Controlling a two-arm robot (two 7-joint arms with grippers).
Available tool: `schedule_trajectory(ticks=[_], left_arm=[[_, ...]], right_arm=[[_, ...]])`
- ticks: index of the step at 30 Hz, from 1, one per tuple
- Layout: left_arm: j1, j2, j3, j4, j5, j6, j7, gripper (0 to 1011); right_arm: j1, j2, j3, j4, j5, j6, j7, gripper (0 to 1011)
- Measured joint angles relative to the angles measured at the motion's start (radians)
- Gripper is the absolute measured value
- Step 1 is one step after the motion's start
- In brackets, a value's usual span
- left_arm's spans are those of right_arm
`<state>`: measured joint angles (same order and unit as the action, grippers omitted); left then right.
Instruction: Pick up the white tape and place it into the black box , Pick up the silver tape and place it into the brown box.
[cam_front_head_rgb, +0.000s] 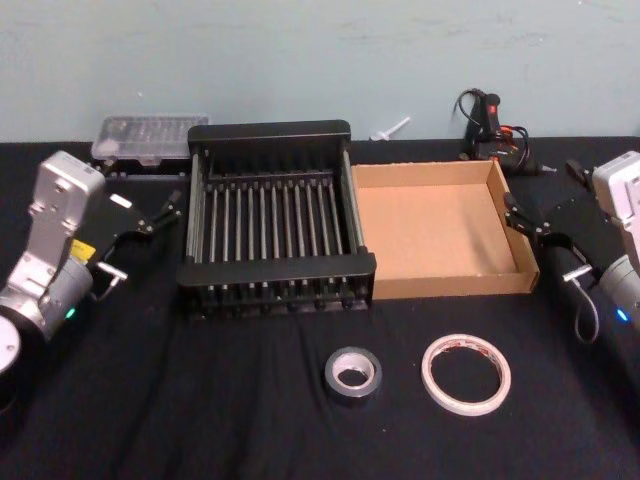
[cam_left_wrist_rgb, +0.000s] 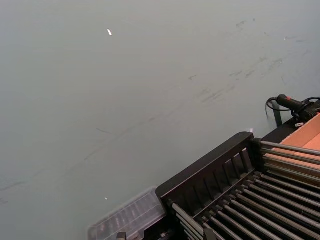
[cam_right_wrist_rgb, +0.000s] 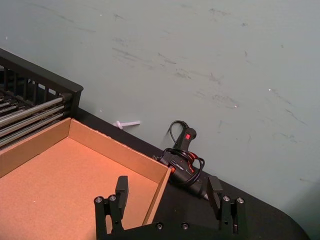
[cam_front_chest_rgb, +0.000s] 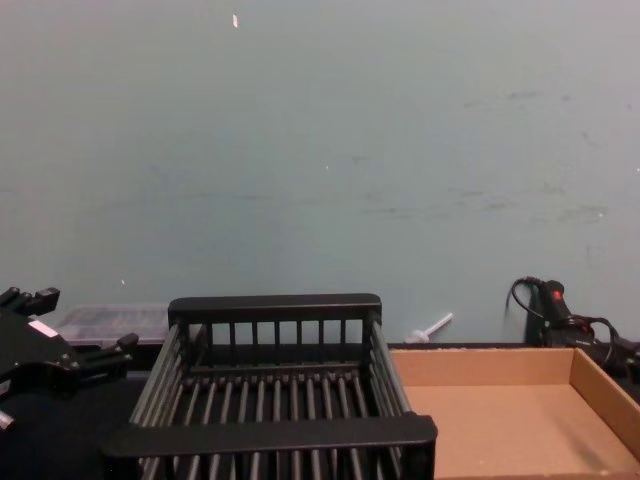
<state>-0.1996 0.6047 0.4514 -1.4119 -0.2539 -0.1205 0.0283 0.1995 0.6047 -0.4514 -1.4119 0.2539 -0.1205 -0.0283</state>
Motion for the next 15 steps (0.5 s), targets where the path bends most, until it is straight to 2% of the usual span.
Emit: schedule_trajectory(ticks=[15], left_arm=[[0.000,0.000,0.000,0.000,0.000,0.000,0.000,1001]], right_arm=[[0.000,0.000,0.000,0.000,0.000,0.000,0.000,1002]])
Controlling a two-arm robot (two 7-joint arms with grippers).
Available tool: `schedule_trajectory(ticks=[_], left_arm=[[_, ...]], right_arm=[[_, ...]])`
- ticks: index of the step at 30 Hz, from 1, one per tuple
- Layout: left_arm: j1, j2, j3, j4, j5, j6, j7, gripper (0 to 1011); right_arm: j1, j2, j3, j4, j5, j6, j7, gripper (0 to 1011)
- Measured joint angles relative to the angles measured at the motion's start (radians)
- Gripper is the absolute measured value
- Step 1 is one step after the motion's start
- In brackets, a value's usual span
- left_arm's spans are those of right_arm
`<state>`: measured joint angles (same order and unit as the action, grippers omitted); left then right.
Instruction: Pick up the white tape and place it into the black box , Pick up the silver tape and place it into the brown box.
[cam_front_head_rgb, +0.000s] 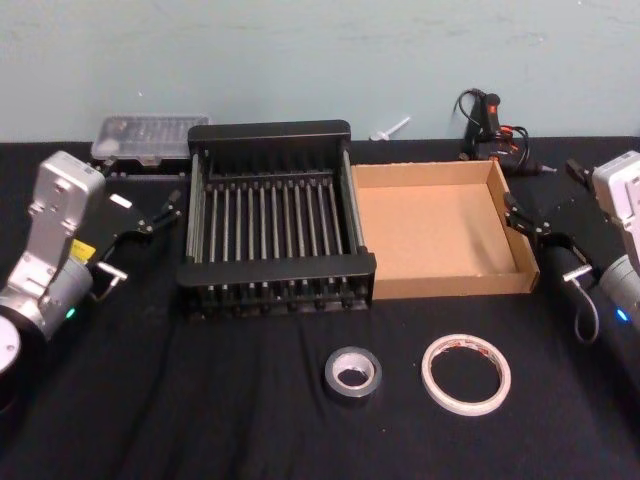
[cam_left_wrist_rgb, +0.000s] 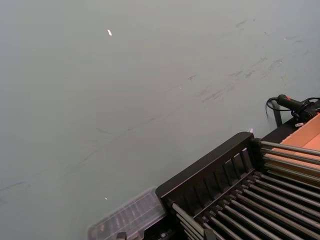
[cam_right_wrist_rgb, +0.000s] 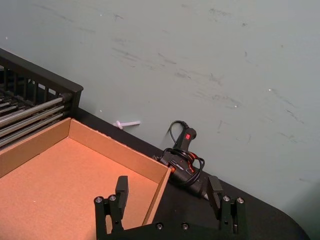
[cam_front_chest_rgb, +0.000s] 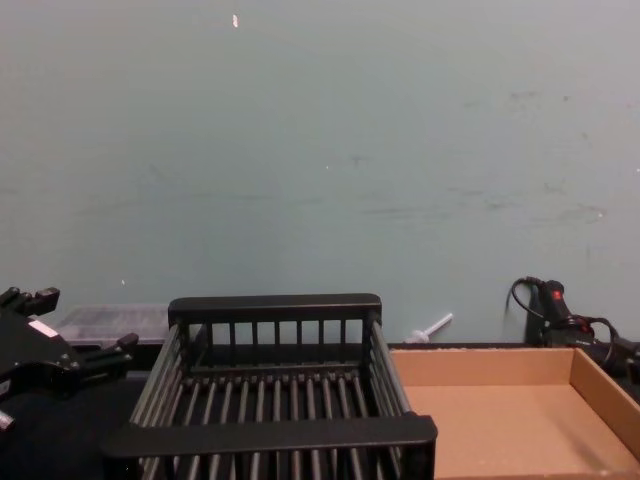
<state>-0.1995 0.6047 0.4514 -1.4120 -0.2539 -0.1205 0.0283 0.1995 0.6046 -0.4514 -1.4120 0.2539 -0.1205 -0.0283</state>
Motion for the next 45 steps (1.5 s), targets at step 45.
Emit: schedule_trajectory(ticks=[45], left_arm=[[0.000,0.000,0.000,0.000,0.000,0.000,0.000,1001]], right_arm=[[0.000,0.000,0.000,0.000,0.000,0.000,0.000,1002]])
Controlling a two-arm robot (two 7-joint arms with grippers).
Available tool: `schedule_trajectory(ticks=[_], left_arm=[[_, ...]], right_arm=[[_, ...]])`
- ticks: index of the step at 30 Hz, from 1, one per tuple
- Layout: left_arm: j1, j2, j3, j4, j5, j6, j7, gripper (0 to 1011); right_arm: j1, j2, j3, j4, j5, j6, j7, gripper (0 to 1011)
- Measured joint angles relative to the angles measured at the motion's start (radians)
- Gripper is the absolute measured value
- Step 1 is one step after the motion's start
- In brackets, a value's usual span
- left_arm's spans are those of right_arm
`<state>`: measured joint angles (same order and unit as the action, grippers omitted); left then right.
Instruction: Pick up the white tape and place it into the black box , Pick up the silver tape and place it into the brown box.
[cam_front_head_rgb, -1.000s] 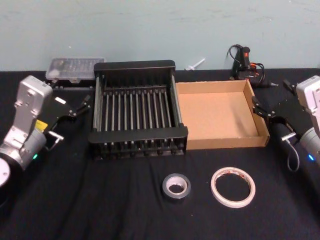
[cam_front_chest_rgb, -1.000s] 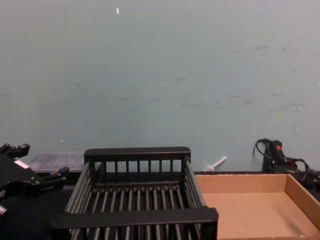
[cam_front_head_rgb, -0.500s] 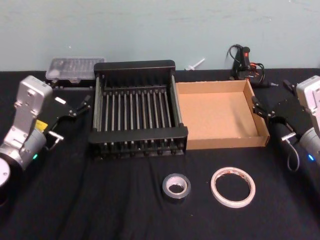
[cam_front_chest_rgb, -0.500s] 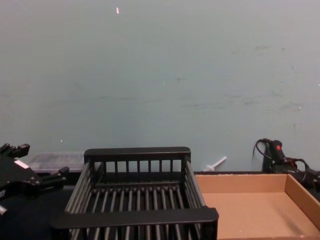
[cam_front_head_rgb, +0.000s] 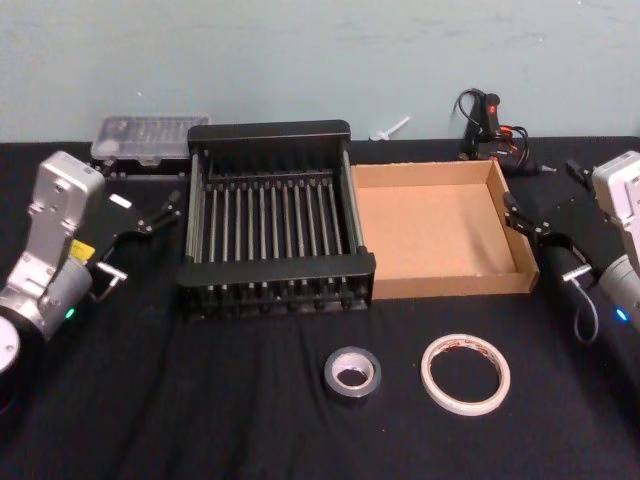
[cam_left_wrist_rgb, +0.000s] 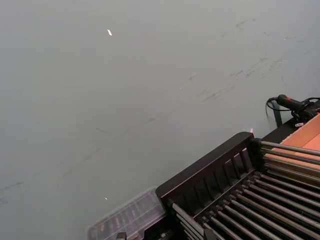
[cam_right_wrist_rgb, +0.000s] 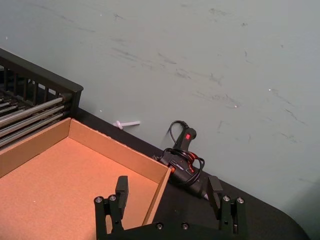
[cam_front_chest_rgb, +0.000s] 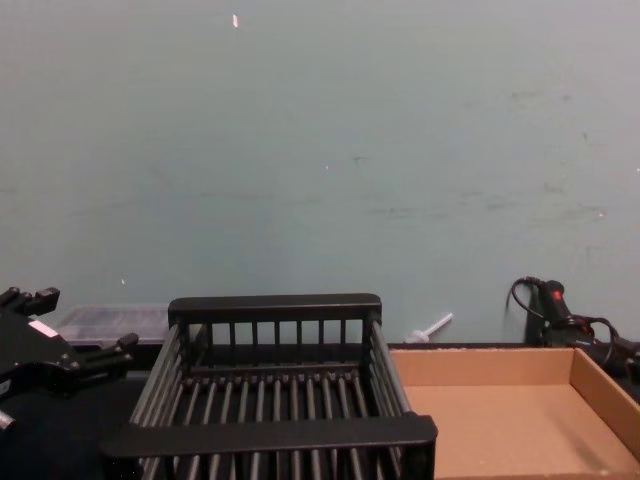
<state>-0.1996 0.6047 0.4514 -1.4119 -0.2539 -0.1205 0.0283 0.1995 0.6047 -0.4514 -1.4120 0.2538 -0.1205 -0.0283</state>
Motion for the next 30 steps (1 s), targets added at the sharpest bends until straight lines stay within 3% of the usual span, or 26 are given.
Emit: schedule_trajectory(ticks=[8,17,30], left_arm=[[0.000,0.000,0.000,0.000,0.000,0.000,0.000,1001],[0.000,0.000,0.000,0.000,0.000,0.000,0.000,1001],[0.000,0.000,0.000,0.000,0.000,0.000,0.000,1001]], right_arm=[[0.000,0.000,0.000,0.000,0.000,0.000,0.000,1002],[-0.021,-0.010,0.032,-0.023,0.011,0.004,0.030,1002],[-0.134,0.011,0.093,-0.169,0.094,0.077,0.096,1002]])
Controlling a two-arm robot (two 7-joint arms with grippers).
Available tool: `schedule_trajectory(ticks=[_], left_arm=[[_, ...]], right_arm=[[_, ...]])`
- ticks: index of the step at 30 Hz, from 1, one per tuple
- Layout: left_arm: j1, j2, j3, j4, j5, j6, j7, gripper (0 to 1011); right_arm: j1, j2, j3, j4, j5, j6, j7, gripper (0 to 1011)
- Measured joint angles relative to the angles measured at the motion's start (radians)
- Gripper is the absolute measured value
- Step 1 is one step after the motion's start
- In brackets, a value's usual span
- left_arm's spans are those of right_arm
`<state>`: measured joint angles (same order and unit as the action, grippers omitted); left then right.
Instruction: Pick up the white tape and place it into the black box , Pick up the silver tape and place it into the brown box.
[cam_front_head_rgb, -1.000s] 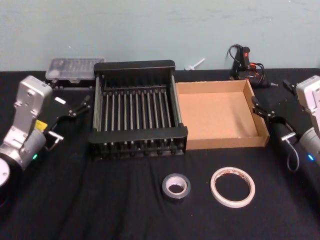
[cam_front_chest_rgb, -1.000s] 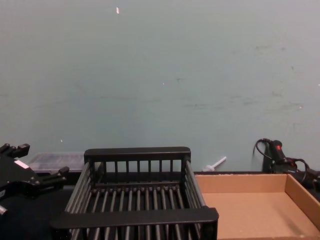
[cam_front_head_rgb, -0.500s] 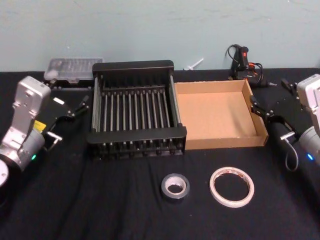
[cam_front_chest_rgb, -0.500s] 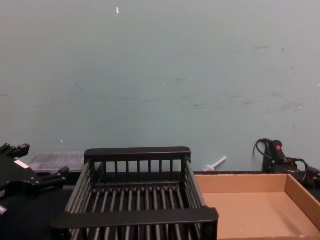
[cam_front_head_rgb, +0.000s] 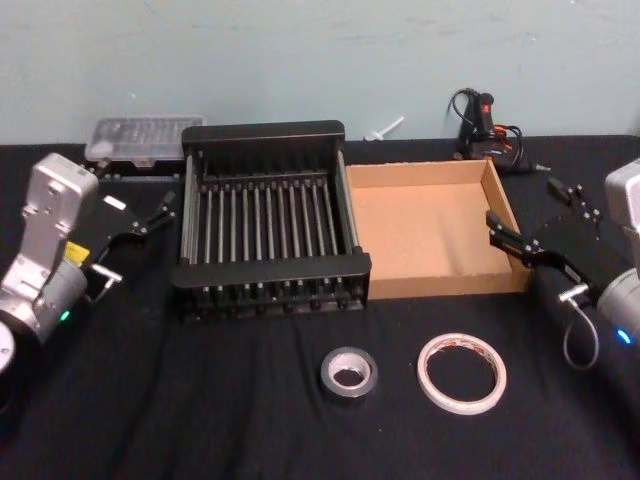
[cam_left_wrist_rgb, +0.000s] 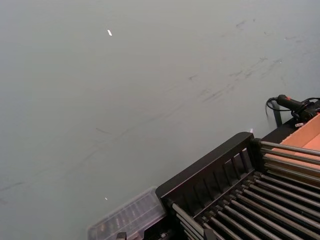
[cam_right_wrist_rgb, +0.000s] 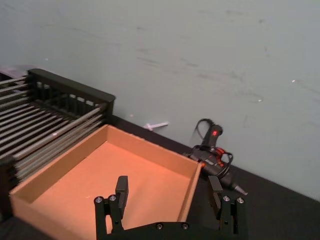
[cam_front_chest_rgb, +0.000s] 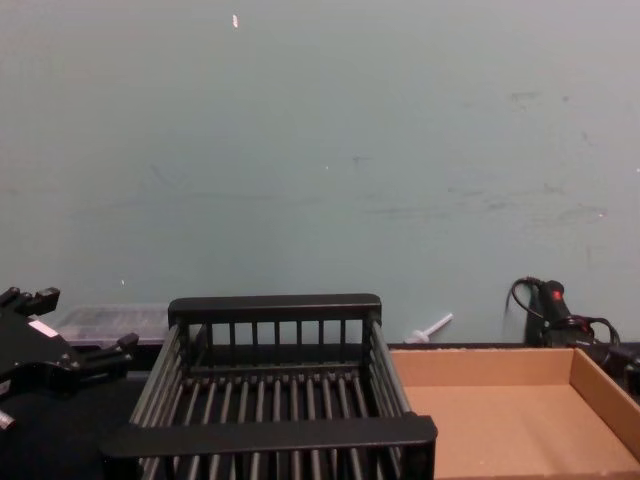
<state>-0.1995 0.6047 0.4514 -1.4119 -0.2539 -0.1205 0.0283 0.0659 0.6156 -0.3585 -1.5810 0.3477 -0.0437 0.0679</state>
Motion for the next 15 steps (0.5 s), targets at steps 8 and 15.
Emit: schedule_trajectory(ticks=[8,15], left_arm=[[0.000,0.000,0.000,0.000,0.000,0.000,0.000,1001],[0.000,0.000,0.000,0.000,0.000,0.000,0.000,1001]], right_arm=[[-0.080,0.019,0.035,-0.095,0.041,0.084,0.014,1002],[-0.155,0.047,0.069,-0.175,0.075,0.154,0.038,1002]])
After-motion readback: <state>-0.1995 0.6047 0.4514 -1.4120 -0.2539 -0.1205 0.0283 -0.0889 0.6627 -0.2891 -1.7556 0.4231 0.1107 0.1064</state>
